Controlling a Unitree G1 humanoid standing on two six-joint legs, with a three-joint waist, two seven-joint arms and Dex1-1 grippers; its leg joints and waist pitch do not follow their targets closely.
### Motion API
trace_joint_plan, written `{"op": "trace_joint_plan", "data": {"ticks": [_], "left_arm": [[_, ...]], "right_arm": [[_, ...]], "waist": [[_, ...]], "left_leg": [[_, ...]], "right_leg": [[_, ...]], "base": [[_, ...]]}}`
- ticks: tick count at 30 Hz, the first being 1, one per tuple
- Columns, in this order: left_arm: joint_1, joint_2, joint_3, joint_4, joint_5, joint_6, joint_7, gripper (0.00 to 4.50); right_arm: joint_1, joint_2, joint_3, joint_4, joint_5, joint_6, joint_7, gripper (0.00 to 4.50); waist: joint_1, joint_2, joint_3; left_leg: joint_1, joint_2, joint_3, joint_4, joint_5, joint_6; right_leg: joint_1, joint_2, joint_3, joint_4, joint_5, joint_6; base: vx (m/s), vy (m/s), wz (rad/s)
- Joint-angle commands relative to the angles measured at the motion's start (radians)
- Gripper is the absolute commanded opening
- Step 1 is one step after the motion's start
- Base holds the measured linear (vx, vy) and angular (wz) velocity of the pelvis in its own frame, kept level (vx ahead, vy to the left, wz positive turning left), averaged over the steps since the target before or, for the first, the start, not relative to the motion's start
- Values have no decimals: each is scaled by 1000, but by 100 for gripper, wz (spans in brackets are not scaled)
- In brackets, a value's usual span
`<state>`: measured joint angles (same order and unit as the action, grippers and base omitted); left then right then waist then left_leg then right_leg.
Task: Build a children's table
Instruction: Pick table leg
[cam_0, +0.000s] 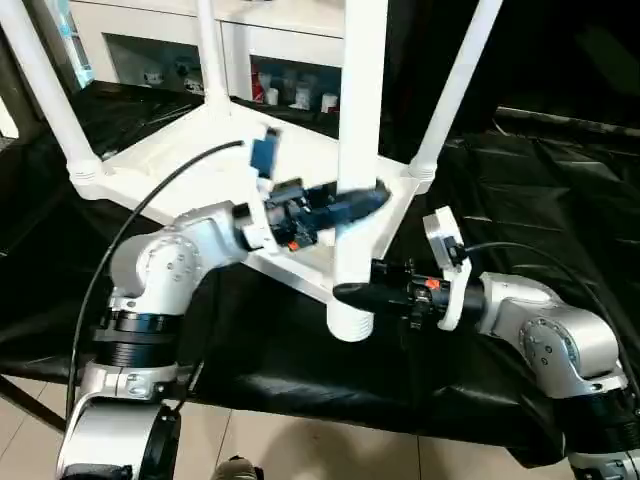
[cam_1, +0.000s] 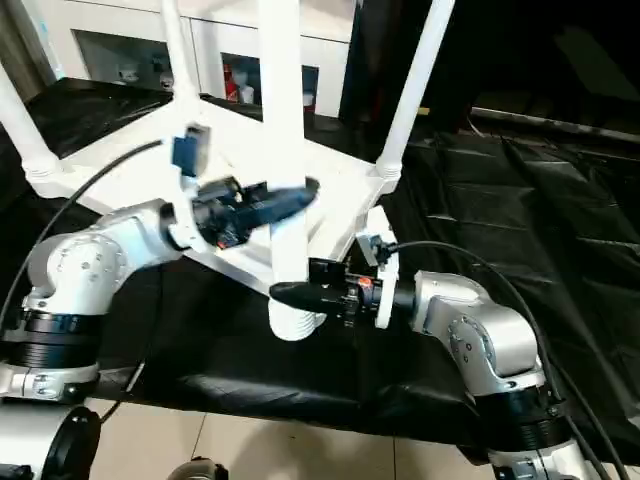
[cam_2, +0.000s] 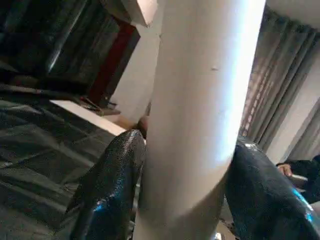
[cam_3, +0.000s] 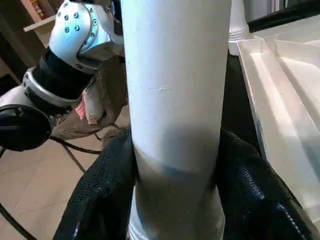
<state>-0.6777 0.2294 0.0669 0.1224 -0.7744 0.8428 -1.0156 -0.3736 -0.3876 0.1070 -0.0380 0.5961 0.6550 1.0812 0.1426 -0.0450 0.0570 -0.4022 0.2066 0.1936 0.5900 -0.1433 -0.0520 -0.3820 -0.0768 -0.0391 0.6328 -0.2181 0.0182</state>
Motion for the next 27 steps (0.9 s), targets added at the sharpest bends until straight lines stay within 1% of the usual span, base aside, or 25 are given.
{"op": "trace_joint_plan", "data": {"ticks": [1,2,4,5,6,7,9,11,12,13,15,16,17,19,20,21,22,23,26,27], "left_arm": [[-15,0,10,4,-1,0,13,215],[-17,-5,13,8,1,-5,23,204],[-19,-5,12,10,-4,-9,29,198],[-21,-8,12,10,-2,-14,41,198],[-21,-8,12,10,-2,-14,41,197],[-22,-12,11,7,2,-21,49,196],[-26,-23,15,5,12,-28,73,195],[-31,-34,18,7,26,-38,103,191],[-34,-40,18,8,34,-45,119,191],[-39,-47,13,12,50,-65,139,189],[-52,-62,11,23,81,-96,188,188],[-53,-63,10,23,84,-99,191,188],[-64,-75,-3,29,129,-137,244,188],[-70,-82,-10,29,152,-151,278,188],[-75,-90,-25,26,192,-184,315,188],[-79,-94,-37,22,219,-195,343,188],[-80,-94,-39,21,224,-197,348,188],[-83,-105,-54,13,267,-221,397,188],[-83,-122,-53,11,292,-235,450,188],[-82,-124,-54,11,298,-238,457,188]], "right_arm": [[3,-11,-1,-25,-3,-24,11,193],[2,-12,4,-20,-20,-48,7,193],[0,-12,13,-12,-48,-84,-2,193],[-5,-13,14,-2,-49,-75,-4,227],[-5,-13,14,-2,-49,-75,-4,247],[-13,-3,5,11,-45,-57,-25,261],[-24,8,-5,21,-37,-35,-49,271],[-29,12,1,18,-56,-49,-66,297],[-31,14,8,19,-80,-71,-83,297],[-37,20,18,30,-122,-106,-120,304],[-50,40,18,49,-155,-123,-179,307],[-50,42,18,50,-156,-124,-182,307],[-63,67,10,64,-167,-118,-239,307],[-73,82,6,76,-177,-104,-285,307],[-83,97,8,88,-198,-103,-326,307],[-91,109,9,98,-213,-90,-365,307],[-93,111,9,100,-216,-87,-372,307],[-103,135,6,114,-234,-75,-418,307],[-108,168,-8,127,-230,-72,-451,307],[-109,174,-9,131,-229,-75,-457,290]], "waist": [[-3,0,-71],[-2,0,-72],[-2,-2,-71],[-2,-1,-71],[-2,-4,-72],[-2,-4,-72],[-4,-4,-72],[-3,-4,-73],[-2,-3,-73],[-2,-4,-73],[-4,-5,-73],[-5,-4,-73],[-5,-4,-74],[-7,-4,-75],[-6,-3,-76],[-6,-3,-76],[-6,-3,-76],[-7,-2,-76],[-10,-3,-76],[-8,-2,-77]], "left_leg": [[37,23,-10,-65,-178,-32],[37,23,-10,-65,-177,-33],[36,23,-10,-65,-178,-37],[36,23,-11,-65,-176,-37],[36,23,-10,-64,-175,-34],[36,23,-10,-64,-167,-31],[36,23,-10,-63,-163,-29],[36,24,-10,-62,-155,-28],[36,24,-10,-62,-149,-31],[36,24,-10,-62,-148,-35],[35,22,-10,-63,-148,-39],[36,22,-10,-63,-151,-40],[36,22,-11,-62,-152,-38],[36,22,-11,-62,-137,-39],[36,23,-12,-61,-131,-38],[37,22,-11,-61,-129,-37],[36,22,-11,-61,-123,-38],[36,22,-12,-62,-122,-41],[36,22,-11,-62,-133,-44],[35,22,-11,-62,-134,-45]], "right_leg": [[33,-57,31,-68,-50,-200],[33,-57,31,-68,-53,-199],[33,-57,31,-69,-60,-196],[33,-57,31,-69,-62,-195],[34,-57,31,-68,-61,-195],[34,-57,31,-67,-54,-194],[33,-56,31,-66,-47,-197],[34,-56,31,-65,-37,-199],[33,-57,31,-65,-31,-196],[33,-57,31,-65,-31,-190],[34,-57,31,-66,-36,-185],[33,-56,31,-67,-40,-183],[34,-57,31,-67,-42,-181],[35,-55,31,-63,-12,-183],[35,-55,31,-63,-2,-182],[36,-54,31,-62,5,-181],[36,-55,31,-62,9,-179],[35,-53,31,-63,11,-174],[36,-55,32,-62,12,-173],[37,-55,31,-63,10,-171]], "base": [[0,0,0],[0,0,0],[0,0,0],[0,0,0],[0,0,0],[0,0,0],[0,0,0],[0,0,0],[0,0,0],[0,0,0],[0,0,0],[0,0,0],[0,0,0],[0,0,0],[0,0,0],[0,0,0],[0,0,0],[0,0,0],[0,0,0],[0,0,0]]}}
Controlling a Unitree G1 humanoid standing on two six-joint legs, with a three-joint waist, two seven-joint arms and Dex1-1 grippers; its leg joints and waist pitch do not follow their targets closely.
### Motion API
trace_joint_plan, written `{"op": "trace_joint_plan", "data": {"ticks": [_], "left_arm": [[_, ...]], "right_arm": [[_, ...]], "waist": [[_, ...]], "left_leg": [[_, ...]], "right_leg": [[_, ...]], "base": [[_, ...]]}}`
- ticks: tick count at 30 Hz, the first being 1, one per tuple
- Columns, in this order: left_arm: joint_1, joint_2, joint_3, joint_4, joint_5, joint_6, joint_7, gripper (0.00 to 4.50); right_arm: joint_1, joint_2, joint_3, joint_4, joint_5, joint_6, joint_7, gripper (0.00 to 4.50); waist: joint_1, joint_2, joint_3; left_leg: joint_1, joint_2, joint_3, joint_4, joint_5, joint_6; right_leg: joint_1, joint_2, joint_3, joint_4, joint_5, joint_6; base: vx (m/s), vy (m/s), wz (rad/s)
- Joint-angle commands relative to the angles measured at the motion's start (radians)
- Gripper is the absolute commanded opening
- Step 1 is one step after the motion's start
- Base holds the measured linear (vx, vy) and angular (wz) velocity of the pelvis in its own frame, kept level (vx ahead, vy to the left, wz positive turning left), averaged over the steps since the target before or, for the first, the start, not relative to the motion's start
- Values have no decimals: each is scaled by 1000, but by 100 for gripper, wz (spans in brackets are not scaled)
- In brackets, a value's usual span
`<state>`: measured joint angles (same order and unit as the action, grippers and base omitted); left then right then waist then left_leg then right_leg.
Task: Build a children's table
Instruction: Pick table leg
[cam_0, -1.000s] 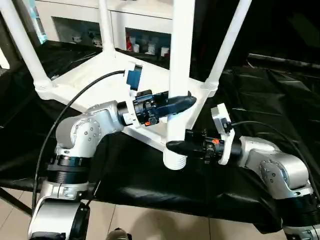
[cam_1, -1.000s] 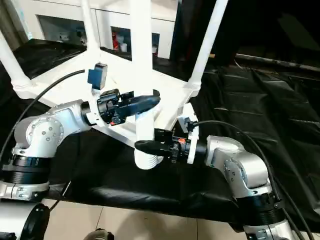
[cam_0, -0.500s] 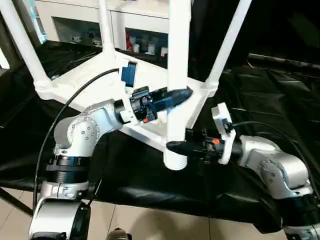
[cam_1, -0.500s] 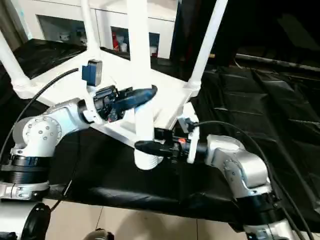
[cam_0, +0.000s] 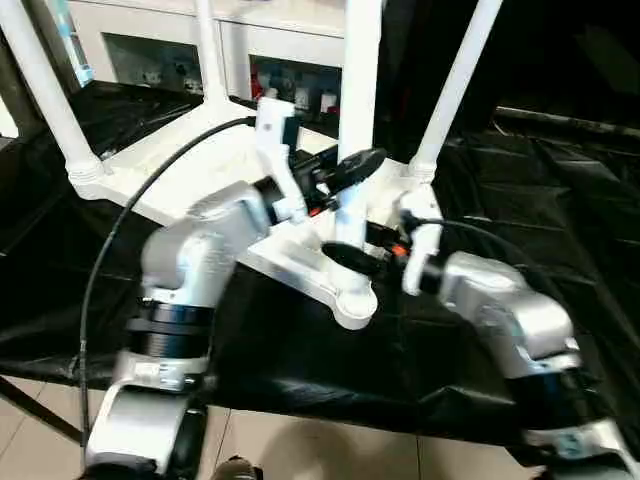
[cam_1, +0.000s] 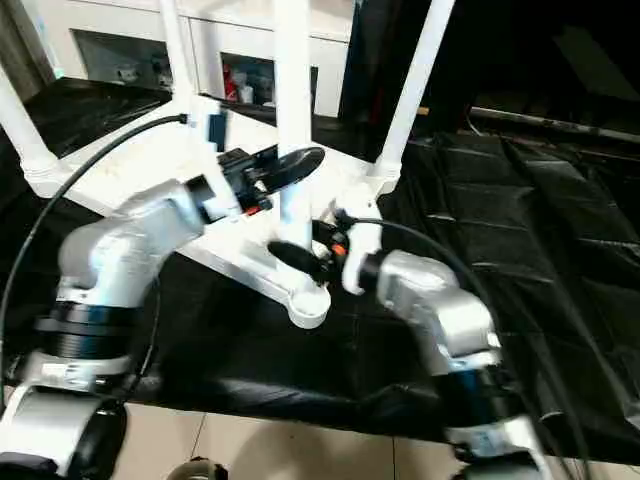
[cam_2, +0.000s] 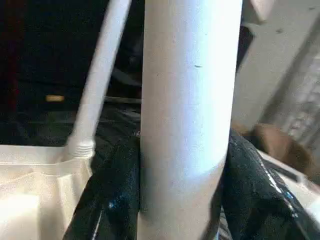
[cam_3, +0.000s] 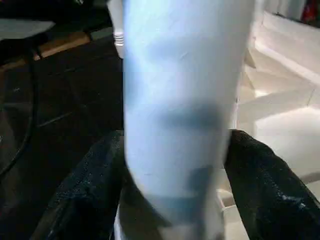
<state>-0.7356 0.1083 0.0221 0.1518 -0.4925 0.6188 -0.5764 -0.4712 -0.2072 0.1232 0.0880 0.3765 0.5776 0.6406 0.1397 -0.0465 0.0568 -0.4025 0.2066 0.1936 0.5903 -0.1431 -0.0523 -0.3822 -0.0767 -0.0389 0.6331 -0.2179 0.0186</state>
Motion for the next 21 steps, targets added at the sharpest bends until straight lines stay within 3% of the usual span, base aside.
{"op": "trace_joint_plan", "data": {"ticks": [1,12,13,15,21], "left_arm": [[-20,-2,-15,-20,23,-14,20,188],[-10,-1,-25,-6,74,-42,65,186],[-12,2,-23,-7,73,-40,64,221],[-14,1,-8,-11,39,-20,42,256],[6,28,26,-61,-106,57,-110,289]], "right_arm": [[-11,-2,-25,10,-10,-5,-17,280],[4,-27,1,-9,23,-5,73,199],[7,-33,2,-13,30,-2,90,198],[9,-42,1,-18,39,-2,111,196],[38,-120,19,-70,90,-2,279,194]], "waist": [[-6,-3,-76],[-3,-5,-75],[-3,-5,-75],[-2,-3,-76],[0,-4,-75]], "left_leg": [[36,22,-11,-63,-137,-46],[36,22,-11,-62,-136,-42],[35,22,-11,-61,-135,-40],[35,21,-10,-60,-134,-38],[35,21,-10,-58,-140,-24]], "right_leg": [[37,-54,31,-64,7,-169],[37,-55,31,-63,4,-163],[37,-55,31,-63,8,-165],[37,-55,31,-63,13,-169],[39,-54,30,-61,17,-194]], "base": [[0,0,0],[0,0,0],[0,0,0],[0,0,0],[0,0,0]]}}
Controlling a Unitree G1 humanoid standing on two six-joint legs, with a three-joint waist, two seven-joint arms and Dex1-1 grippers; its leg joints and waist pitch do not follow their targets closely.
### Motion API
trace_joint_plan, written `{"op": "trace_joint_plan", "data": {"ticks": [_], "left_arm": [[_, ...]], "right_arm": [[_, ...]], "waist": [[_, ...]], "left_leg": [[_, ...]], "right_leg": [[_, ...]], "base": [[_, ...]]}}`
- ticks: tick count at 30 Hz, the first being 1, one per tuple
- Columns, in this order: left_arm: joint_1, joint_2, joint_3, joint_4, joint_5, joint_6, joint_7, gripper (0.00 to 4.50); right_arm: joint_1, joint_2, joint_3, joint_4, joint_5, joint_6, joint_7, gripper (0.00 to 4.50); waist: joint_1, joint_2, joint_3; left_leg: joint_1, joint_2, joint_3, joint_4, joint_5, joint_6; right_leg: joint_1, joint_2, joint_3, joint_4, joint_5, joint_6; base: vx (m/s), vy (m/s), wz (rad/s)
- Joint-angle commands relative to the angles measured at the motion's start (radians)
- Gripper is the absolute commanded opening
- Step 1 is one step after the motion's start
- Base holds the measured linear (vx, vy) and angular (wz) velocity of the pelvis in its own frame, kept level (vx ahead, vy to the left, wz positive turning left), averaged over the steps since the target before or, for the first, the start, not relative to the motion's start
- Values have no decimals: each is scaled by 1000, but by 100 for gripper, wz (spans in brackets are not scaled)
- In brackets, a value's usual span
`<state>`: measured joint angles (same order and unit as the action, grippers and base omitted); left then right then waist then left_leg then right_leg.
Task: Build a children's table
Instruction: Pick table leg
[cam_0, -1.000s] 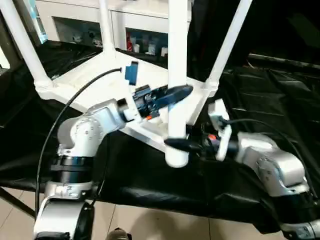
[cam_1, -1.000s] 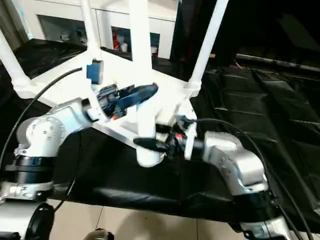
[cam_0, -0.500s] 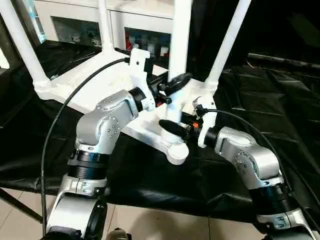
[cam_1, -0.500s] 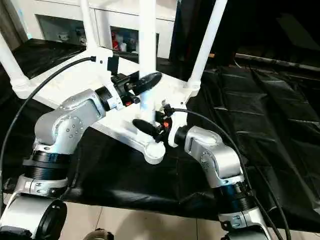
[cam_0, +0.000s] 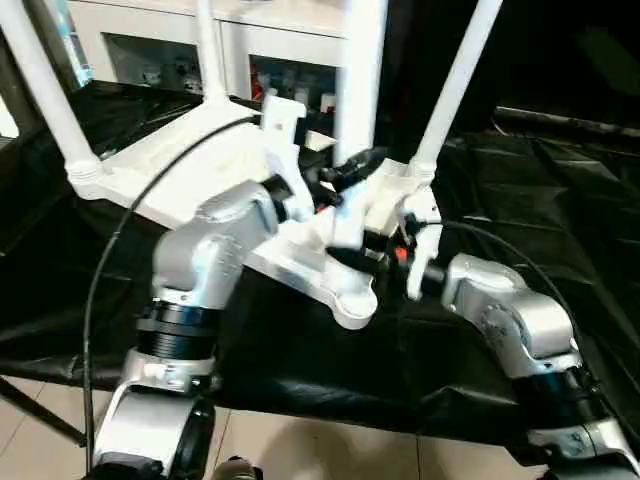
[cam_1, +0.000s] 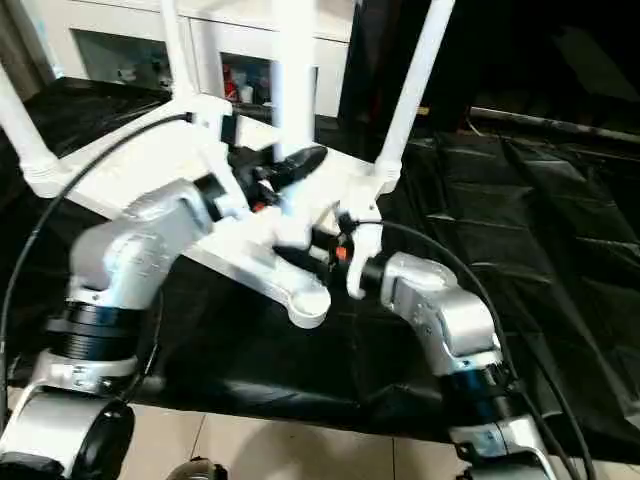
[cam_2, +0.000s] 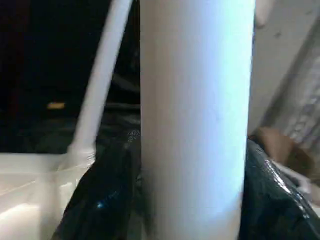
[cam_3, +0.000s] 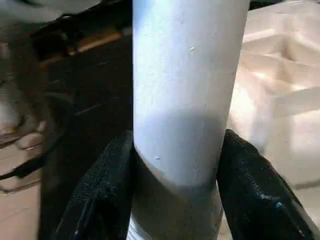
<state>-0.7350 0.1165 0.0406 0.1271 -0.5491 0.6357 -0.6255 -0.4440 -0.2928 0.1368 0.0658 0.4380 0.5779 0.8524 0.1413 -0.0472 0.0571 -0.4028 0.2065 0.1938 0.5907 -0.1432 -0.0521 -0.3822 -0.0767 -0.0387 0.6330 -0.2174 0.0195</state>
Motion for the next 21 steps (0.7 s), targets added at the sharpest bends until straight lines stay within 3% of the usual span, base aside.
{"op": "trace_joint_plan", "data": {"ticks": [1,2,3,6,8,11,21], "left_arm": [[6,21,7,-37,-51,41,-64,295],[15,34,5,-48,-77,60,-107,305],[39,75,-13,-71,-121,87,-214,305],[50,97,-13,-77,-155,121,-264,311],[49,96,15,-75,-206,157,-283,274],[55,92,44,-83,-273,190,-312,263],[50,74,46,-59,-269,180,-283,194]], "right_arm": [[11,-36,6,-48,29,-2,69,194],[16,-55,12,-61,40,2,103,194],[19,-92,22,-75,55,9,164,194],[18,-113,17,-80,66,12,204,193],[16,-123,9,-81,76,13,226,193],[15,-136,-1,-87,96,18,257,193],[26,-146,-1,-99,101,2,269,193]], "waist": [[1,-2,-75],[-1,-1,-74],[-1,6,-74],[-3,3,-73],[-2,4,-72],[-3,7,-72],[-3,3,-73]], "left_leg": [[36,22,-10,-59,-139,-21],[36,22,-10,-60,-143,-20],[38,21,-10,-59,-154,-21],[38,22,-9,-60,-159,-25],[40,22,-10,-62,-189,-34],[38,22,-10,-61,-199,-39],[38,22,-11,-60,-189,-36]], "right_leg": [[38,-53,30,-61,13,-195],[37,-54,30,-61,7,-196],[35,-53,30,-62,-8,-198],[34,-51,30,-62,-16,-203],[32,-54,30,-65,-51,-212],[34,-54,30,-63,-55,-217],[35,-53,31,-66,-56,-203]], "base": [[0,0,0],[0,0,0],[0,0,0],[0,0,0],[0,0,0],[0,0,0],[0,0,0]]}}
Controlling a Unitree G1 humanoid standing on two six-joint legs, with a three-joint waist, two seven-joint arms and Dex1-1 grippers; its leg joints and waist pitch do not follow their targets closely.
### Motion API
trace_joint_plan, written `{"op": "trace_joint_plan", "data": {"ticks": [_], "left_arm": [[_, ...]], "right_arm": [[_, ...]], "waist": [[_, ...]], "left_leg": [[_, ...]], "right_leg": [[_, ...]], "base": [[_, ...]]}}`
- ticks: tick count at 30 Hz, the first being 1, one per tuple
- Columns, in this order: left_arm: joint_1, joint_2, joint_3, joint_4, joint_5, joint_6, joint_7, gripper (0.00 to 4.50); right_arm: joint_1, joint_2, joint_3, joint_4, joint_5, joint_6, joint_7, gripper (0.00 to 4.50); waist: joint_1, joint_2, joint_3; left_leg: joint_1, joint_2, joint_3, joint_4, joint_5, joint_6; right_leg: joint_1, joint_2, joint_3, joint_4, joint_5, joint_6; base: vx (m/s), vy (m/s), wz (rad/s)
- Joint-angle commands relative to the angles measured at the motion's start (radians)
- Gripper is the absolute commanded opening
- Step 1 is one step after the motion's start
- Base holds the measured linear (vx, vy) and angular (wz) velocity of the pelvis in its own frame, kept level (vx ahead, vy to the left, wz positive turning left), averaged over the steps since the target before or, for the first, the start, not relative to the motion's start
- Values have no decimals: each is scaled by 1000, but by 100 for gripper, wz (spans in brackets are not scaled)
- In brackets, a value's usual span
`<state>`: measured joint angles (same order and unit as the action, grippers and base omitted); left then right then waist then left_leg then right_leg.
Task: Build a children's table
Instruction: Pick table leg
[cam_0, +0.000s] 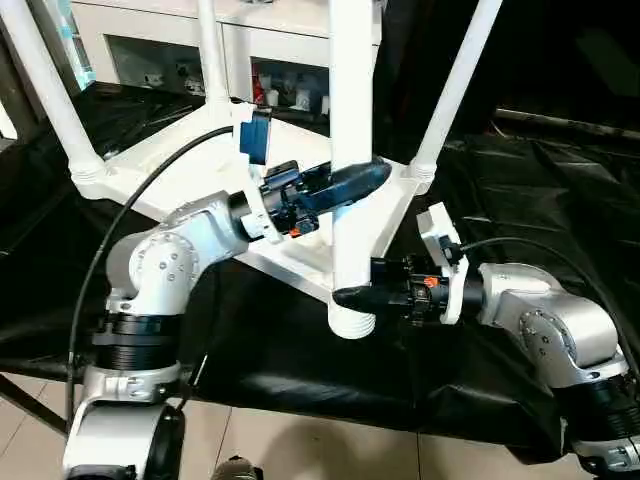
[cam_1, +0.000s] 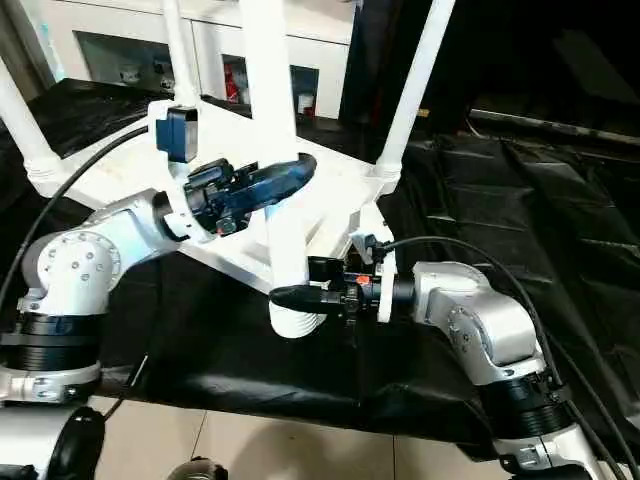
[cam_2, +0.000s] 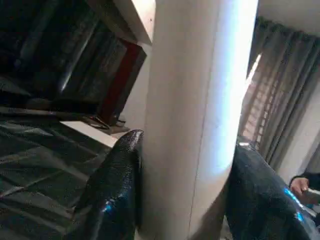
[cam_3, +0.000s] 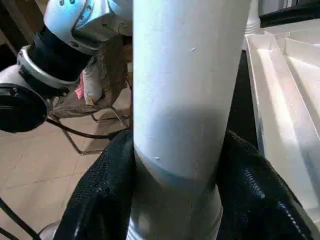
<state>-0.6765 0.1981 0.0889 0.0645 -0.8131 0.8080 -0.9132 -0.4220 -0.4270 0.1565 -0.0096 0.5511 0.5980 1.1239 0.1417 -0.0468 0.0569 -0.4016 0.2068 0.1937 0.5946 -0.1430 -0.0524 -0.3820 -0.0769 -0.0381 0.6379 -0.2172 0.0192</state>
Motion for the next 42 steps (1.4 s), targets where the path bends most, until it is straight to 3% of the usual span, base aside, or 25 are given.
{"op": "trace_joint_plan", "data": {"ticks": [1,4,5,8,9,11,12,14,18,20,26,33,42], "left_arm": [[-11,-6,-7,1,0,3,14,191],[-16,-7,-14,1,20,-14,32,188],[-16,-5,-24,-3,40,-29,41,188],[-11,4,-56,-17,88,-65,46,188],[-9,6,-62,-21,96,-72,43,185],[-3,4,-75,-34,108,-83,43,185],[-2,5,-78,-38,109,-85,39,185],[-1,10,-90,-44,119,-95,33,184],[-6,20,-110,-43,139,-120,15,184],[-5,22,-129,-44,167,-145,5,184],[-9,18,-145,-38,185,-179,11,184],[-16,14,-147,-26,195,-193,6,184],[-15,8,-156,-23,196,-196,4,184]], "right_arm": [[2,-8,-21,-14,-26,-22,-28,193],[-6,4,-30,4,-29,-11,-63,263],[-11,17,-39,13,-30,-10,-88,266],[-16,39,-47,18,-59,-28,-158,276],[-16,43,-48,18,-71,-34,-178,302],[-19,50,-54,15,-59,-5,-196,302],[-20,50,-55,14,-51,6,-193,302],[-23,45,-55,9,-29,37,-181,311],[-30,38,-57,7,3,87,-167,311],[-36,38,-64,3,38,128,-157,311],[-36,18,-51,-10,54,177,-133,311],[-30,1,-24,-18,42,186,-128,311],[-42,20,-7,2,-1,131,-139,311]], "waist": [[-3,3,-73],[-3,1,-73],[-4,-3,-72],[-4,-2,-72],[-4,-2,-72],[-4,0,-72],[-6,-11,-73],[-1,-4,-72],[-2,-12,-71],[-2,-10,-71],[-1,-10,-72],[-2,-12,-71],[-1,-15,-72]], "left_leg": [[36,22,-11,-64,-185,-35],[36,22,-11,-64,-182,-34],[37,23,-11,-65,-183,-33],[37,23,-11,-66,-186,-42],[37,22,-11,-66,-182,-46],[38,23,-11,-67,-181,-50],[37,23,-10,-66,-178,-46],[37,24,-10,-66,-170,-40],[37,23,-9,-67,-189,-47],[37,23,-10,-67,-184,-45],[36,23,-10,-66,-173,-48],[35,23,-10,-66,-172,-49],[35,23,-9,-65,-167,-48]], "right_leg": [[34,-53,30,-70,-54,-203],[33,-53,30,-70,-55,-204],[32,-53,30,-71,-60,-203],[32,-56,31,-74,-91,-187],[31,-55,31,-74,-90,-180],[31,-55,31,-72,-84,-176],[32,-53,31,-73,-80,-177],[30,-54,31,-70,-68,-181],[32,-56,31,-74,-92,-174],[31,-56,32,-74,-95,-172],[32,-56,31,-72,-77,-173],[31,-57,31,-72,-91,-173],[31,-57,31,-71,-82,-174]], "base": [[0,0,0],[0,0,0],[0,0,0],[0,0,0],[0,0,0],[0,0,0],[0,0,0],[0,0,0],[0,0,0],[0,0,0],[0,0,0],[0,0,0],[0,0,0]]}}
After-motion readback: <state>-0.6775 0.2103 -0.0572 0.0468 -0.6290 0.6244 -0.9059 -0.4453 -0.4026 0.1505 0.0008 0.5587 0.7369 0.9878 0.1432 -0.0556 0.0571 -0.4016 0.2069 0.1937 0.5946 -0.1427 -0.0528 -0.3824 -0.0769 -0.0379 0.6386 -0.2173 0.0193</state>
